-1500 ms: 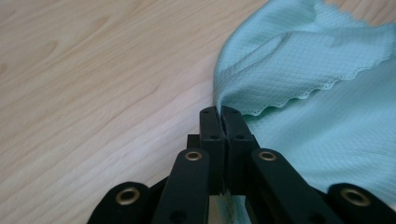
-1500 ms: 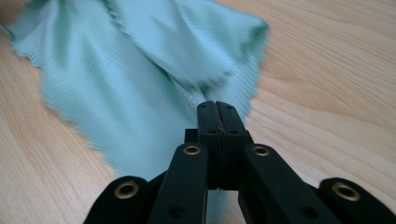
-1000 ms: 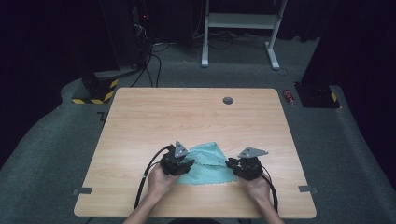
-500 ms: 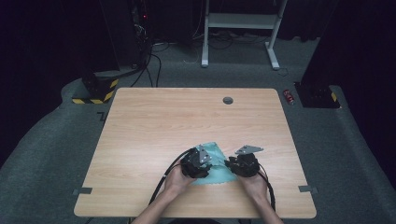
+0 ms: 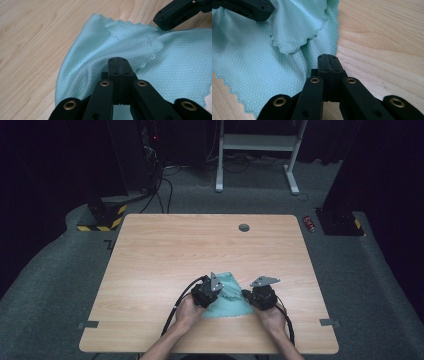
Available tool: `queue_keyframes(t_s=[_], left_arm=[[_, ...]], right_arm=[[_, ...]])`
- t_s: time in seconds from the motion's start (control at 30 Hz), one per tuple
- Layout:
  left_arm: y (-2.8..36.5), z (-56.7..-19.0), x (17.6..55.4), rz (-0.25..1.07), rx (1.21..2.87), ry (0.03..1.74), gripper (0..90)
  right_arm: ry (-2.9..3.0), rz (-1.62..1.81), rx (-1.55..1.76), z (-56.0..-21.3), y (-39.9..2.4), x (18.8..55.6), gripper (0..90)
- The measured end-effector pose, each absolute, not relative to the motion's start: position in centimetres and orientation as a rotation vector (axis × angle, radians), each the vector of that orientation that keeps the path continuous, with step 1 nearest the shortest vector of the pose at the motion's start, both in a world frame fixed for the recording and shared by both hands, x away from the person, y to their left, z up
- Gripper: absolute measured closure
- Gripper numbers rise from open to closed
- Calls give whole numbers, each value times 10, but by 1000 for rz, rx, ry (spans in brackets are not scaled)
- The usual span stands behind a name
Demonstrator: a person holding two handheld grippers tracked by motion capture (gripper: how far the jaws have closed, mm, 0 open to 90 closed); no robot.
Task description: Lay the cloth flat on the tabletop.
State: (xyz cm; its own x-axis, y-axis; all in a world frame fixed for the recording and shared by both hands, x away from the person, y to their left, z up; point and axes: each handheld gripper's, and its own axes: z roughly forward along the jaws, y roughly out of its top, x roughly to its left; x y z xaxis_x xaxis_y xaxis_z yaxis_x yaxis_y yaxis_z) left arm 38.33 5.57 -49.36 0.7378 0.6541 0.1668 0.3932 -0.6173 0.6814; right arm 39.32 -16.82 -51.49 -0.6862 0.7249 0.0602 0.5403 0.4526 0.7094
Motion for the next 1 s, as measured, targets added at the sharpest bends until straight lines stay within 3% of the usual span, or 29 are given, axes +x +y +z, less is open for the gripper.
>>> queue_keyframes(t_s=[0.13,0.17,0.2,0.3,0.6,0.7,0.8,0.83,1.0], left_arm=[[56,-491,379,510,2282,734,869],[54,-491,379,492,2279,731,698],[52,-491,379,469,2285,729,698],[44,-495,379,474,2306,725,531],[25,-501,376,560,2357,677,479],[24,-502,376,590,2369,679,497],[26,-501,378,608,2343,706,652],[27,-500,379,607,2338,712,753],[35,-495,383,568,2293,745,876]], right_arm=[[2445,1073,1087,-510,-169,394,900],[2440,1085,1083,-505,-169,396,900],[2440,1085,1083,-505,-169,396,900],[2440,1097,1072,-501,-165,397,900],[2444,1116,1090,-499,-165,400,900],[2444,1119,1085,-499,-165,401,900],[2442,1119,1083,-498,-164,402,900],[2440,1120,1090,-497,-164,403,900],[2442,1118,1094,-496,-164,404,900]])
